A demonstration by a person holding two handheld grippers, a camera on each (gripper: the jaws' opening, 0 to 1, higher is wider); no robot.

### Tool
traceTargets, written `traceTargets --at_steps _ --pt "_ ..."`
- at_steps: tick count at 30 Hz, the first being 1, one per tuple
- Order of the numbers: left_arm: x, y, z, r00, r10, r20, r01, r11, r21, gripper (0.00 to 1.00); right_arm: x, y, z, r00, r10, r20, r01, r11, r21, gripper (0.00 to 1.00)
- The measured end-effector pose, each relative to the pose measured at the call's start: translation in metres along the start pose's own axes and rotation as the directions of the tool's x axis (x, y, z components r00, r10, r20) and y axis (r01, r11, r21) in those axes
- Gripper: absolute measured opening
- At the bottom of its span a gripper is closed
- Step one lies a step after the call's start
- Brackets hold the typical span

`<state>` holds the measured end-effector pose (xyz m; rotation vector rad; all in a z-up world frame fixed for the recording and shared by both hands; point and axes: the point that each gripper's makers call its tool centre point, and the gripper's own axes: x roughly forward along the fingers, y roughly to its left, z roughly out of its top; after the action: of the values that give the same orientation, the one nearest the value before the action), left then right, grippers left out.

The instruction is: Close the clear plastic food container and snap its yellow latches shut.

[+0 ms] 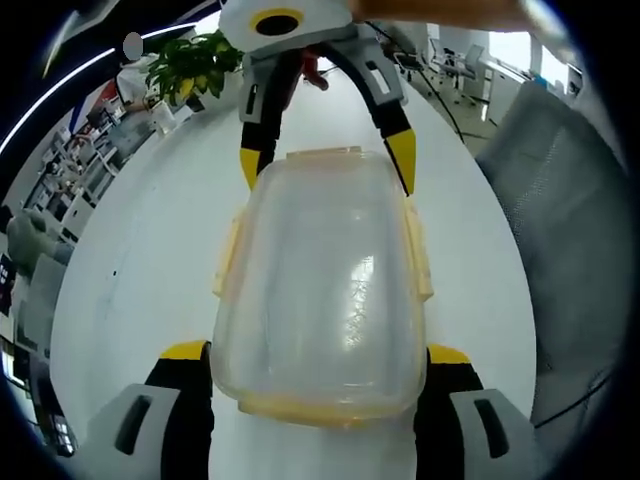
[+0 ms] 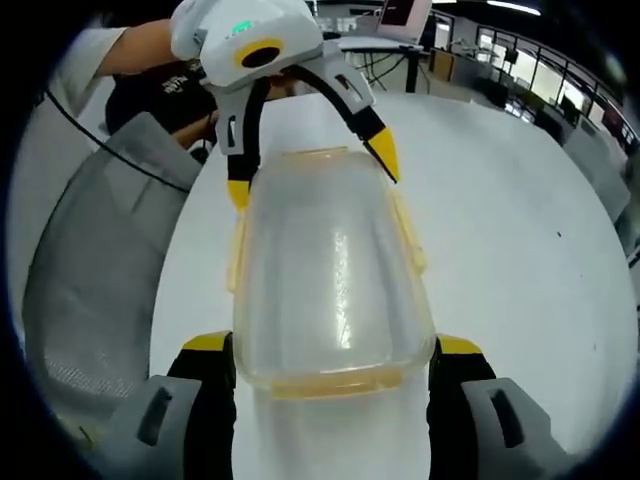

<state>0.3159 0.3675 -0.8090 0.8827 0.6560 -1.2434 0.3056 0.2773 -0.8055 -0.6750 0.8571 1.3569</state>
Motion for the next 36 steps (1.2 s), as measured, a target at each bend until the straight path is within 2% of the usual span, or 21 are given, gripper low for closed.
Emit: traceTargets --at_steps 7,18,23,36 --pt "0.003 0.013 -0.002 1.000 -0.007 0.012 0.007 1.000 -0.005 0.81 0.001 -0.014 0.003 1.000 -0.006 -0.005 0.006 1.000 0.001 0.76" --pt "0.013 0.052 -0.004 1.000 -0.021 0.022 0.022 0.999 -0.037 0.83 0.000 -0.055 0.008 1.000 -0.003 -0.018 0.003 1.000 -0.012 0.76" --pt "0.018 0.071 -0.006 0.999 -0.041 0.007 0.041 0.999 -0.018 0.83 0.000 -0.071 0.011 1.000 -0.012 0.006 0.012 1.000 0.004 0.76" --pt "0.023 0.100 -0.007 0.999 -0.031 0.022 0.032 0.999 -0.038 0.84 0.000 -0.102 0.015 1.000 -0.026 0.002 0.026 1.000 -0.016 0.76"
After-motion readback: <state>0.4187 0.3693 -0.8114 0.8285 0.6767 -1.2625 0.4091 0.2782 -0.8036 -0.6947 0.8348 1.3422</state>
